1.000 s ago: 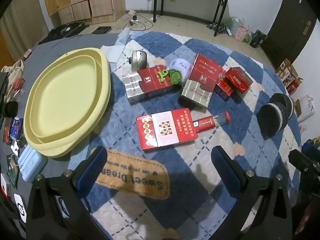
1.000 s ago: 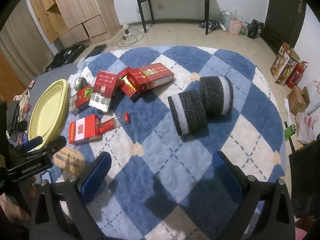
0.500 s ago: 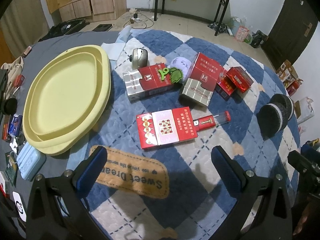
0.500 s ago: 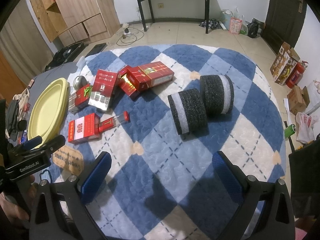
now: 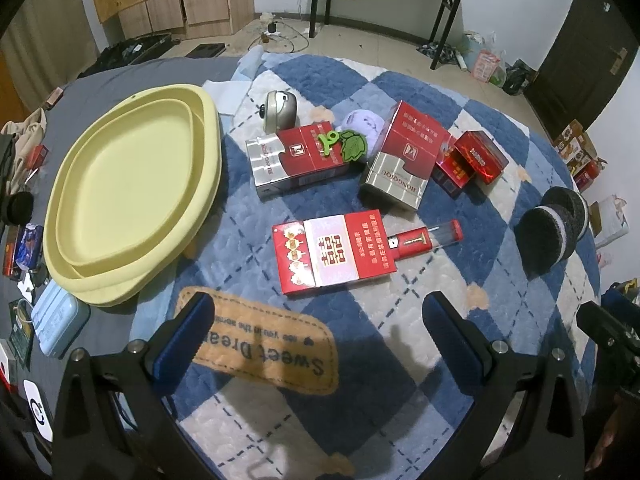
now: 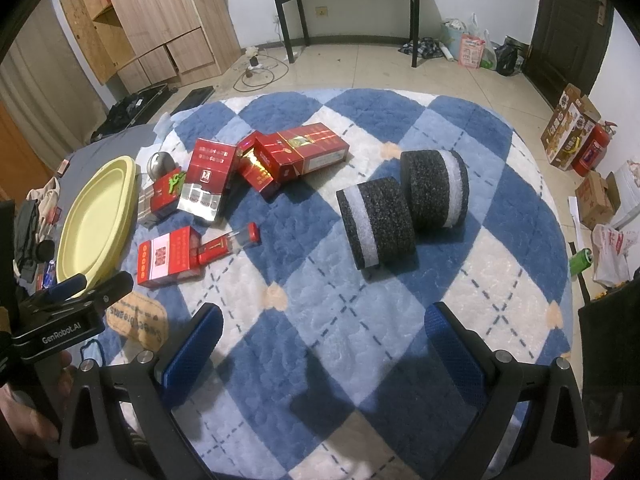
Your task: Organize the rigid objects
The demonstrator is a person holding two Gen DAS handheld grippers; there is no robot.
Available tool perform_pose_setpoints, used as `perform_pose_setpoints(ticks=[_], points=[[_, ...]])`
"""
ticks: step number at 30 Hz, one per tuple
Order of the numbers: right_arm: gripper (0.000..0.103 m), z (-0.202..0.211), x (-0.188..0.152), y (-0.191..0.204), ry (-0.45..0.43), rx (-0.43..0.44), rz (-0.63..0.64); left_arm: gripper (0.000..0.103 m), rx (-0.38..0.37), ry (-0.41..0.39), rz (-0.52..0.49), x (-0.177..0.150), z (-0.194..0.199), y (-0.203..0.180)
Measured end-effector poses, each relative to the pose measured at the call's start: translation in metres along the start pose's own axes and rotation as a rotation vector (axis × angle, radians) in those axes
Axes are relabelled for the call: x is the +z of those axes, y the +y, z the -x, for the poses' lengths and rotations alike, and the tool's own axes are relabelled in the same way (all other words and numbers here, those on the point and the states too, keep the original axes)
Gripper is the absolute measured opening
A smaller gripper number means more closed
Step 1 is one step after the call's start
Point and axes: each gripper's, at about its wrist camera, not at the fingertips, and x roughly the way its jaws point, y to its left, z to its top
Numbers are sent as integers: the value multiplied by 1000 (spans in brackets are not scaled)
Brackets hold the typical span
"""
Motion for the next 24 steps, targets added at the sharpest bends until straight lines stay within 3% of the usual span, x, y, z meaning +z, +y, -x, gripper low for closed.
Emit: perform_pose_setpoints(ticks=[10, 15, 24], points=[[103, -3, -1, 3, 12, 7, 13, 103, 15, 10, -21, -3, -3, -7], [103, -1, 1, -1, 4, 20, -3, 103, 8, 50, 20, -3, -12, 1], [103, 4, 7, -42, -33, 83, -156, 103, 20, 137, 71, 4, -51, 4]])
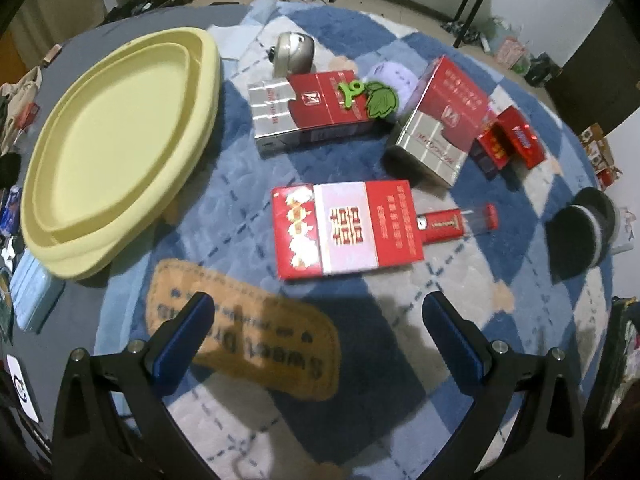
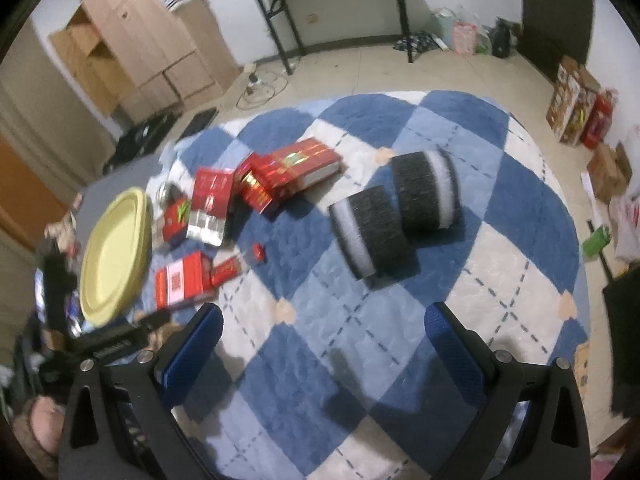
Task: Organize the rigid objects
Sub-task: 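Grasp the red-and-white box with left tool while right tool grasps a foam roll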
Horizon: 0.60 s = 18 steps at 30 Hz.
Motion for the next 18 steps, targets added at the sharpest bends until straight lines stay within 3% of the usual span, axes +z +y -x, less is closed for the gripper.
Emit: perform_pose_setpoints(ticks=[5, 8, 10, 16, 18], points=[[103, -29, 22, -8, 47, -83, 32, 103, 19, -6, -72, 15, -16, -17], [103, -55, 26, 5, 107, -69, 89, 103, 0, 23, -54, 20, -28, -18], [101, -69, 29, 10, 115, -124, 139, 103, -6, 49, -31, 23, -37, -15], [75, -101, 34, 11, 160, -150, 172, 103, -23, 69, -15, 32, -51, -13], [67, -111, 31, 9, 189, -145, 167, 96, -48, 67, -14, 34, -51, -12]])
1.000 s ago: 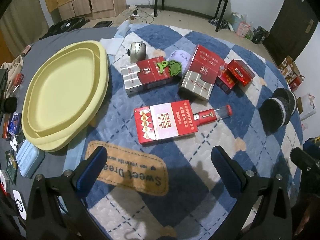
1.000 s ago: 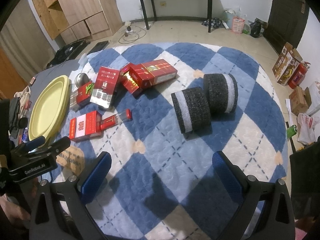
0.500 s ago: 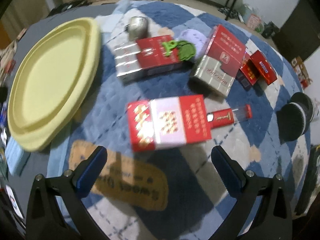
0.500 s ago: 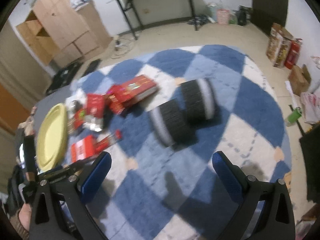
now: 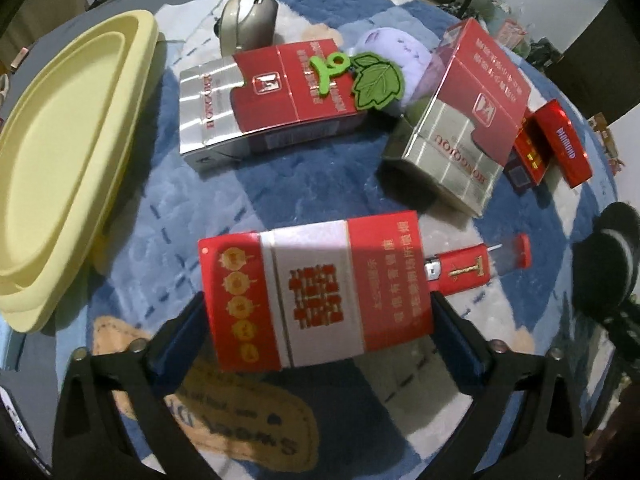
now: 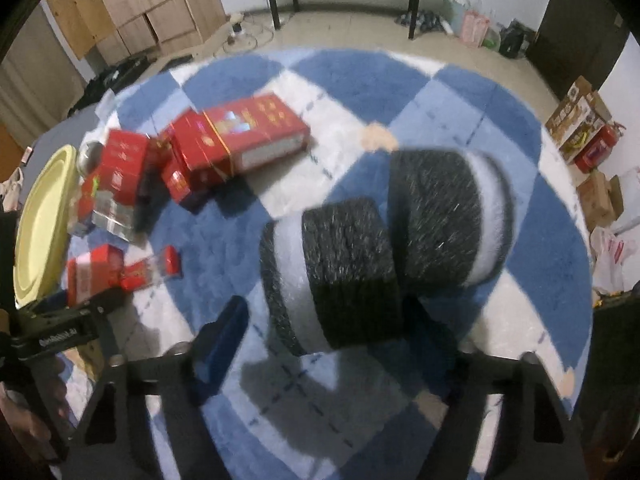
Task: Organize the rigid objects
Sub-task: 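Grasp the red-and-white box with left tool while right tool grasps a foam roll, then carry both items to the yellow basin and release them inside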
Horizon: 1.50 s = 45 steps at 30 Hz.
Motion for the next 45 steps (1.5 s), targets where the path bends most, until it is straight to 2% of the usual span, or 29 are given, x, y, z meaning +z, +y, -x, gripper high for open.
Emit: perform_pose_setpoints(ticks=[2, 11, 14, 17, 19, 21, 25, 28, 30, 32, 34, 38, 41, 45], points=[[52, -7, 2, -3, 15, 13, -4, 94, -9, -7, -4, 2, -1, 6], [51, 9, -1, 1, -44, 80, 25, 93, -81, -65, 65, 1, 32, 31], [51, 20, -6, 5, -61, 101, 44, 93, -107, -113, 91, -3, 69, 47], [51, 33, -12, 17, -80, 117, 92, 93, -154, -180, 146, 7, 101, 68], [51, 42, -11, 37, -101, 146, 135, 93, -153, -229, 180, 23, 124, 89], [51, 52, -6, 66, -125, 173, 200, 94, -101, -263, 170, 44, 139, 115], [51, 68, 9, 159, -204, 279, 347, 94, 76, -293, 144, 78, 153, 177], [51, 56, 19, 233, -200, 359, 422, 94, 130, -245, 201, 92, 139, 235], [51, 40, 22, 281, -179, 383, 485, 94, 169, -218, 225, 99, 124, 268], [51, 23, 23, 317, -162, 385, 526, 94, 171, -172, 250, 103, 105, 292], [51, 4, 23, 343, -141, 365, 556, 94, 179, -147, 251, 104, 95, 306], [51, -29, 25, 368, -120, 307, 576, 94, 134, -98, 295, 101, 75, 327], [51, -49, 25, 383, -94, 271, 594, 94, 172, -108, 266, 104, 73, 324], [51, -61, 21, 392, -104, 242, 587, 94, 163, -130, 303, 100, 78, 324]])
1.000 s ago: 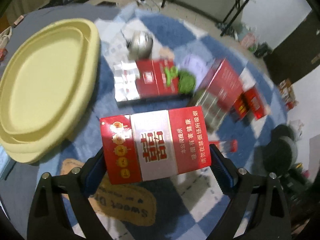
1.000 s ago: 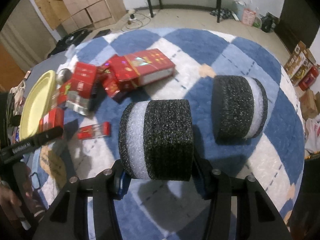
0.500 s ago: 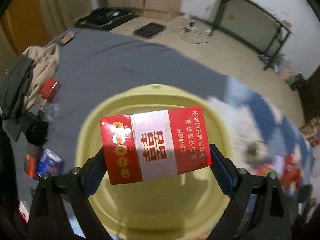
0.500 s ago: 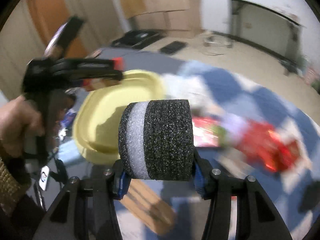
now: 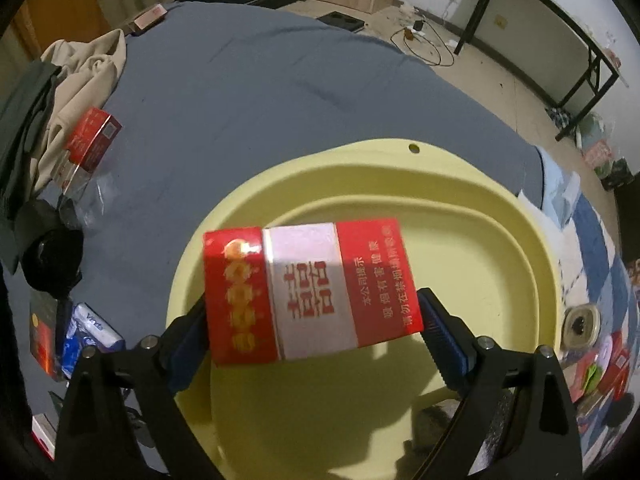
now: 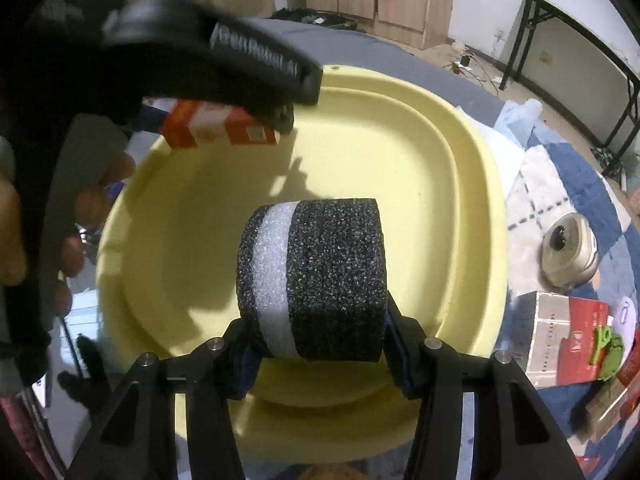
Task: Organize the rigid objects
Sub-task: 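Carry both items to the yellow basin and release them inside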
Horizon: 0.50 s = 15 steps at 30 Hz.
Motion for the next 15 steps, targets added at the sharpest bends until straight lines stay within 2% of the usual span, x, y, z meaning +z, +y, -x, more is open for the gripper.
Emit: perform_pose_setpoints(ticks=[3, 4, 6, 8, 9, 10, 13, 15], points=[[54, 3, -5, 13, -13, 4, -12, 95, -13, 2, -2, -3, 3, -1], [58, 6, -7, 14, -21, 8, -14, 95, -15, 7, 2, -7, 5, -7], [72, 22, -11, 13, -49, 20, -21, 95, -16, 13, 13, -8, 8, -13], [92, 45, -21, 11, -103, 36, -51, 98, -44, 0, 20, -8, 21, -17], [98, 55, -25, 8, -130, 33, -68, 103, -64, -18, 12, -8, 31, -21], [103, 62, -28, 5, -142, 38, -74, 103, -68, -29, 8, -4, 31, -27], [103, 95, -40, -5, -156, 67, -90, 103, -56, -60, 1, -4, 52, -38], [103, 121, -54, -22, -192, 75, -128, 103, -80, -67, -14, -9, 65, -51]])
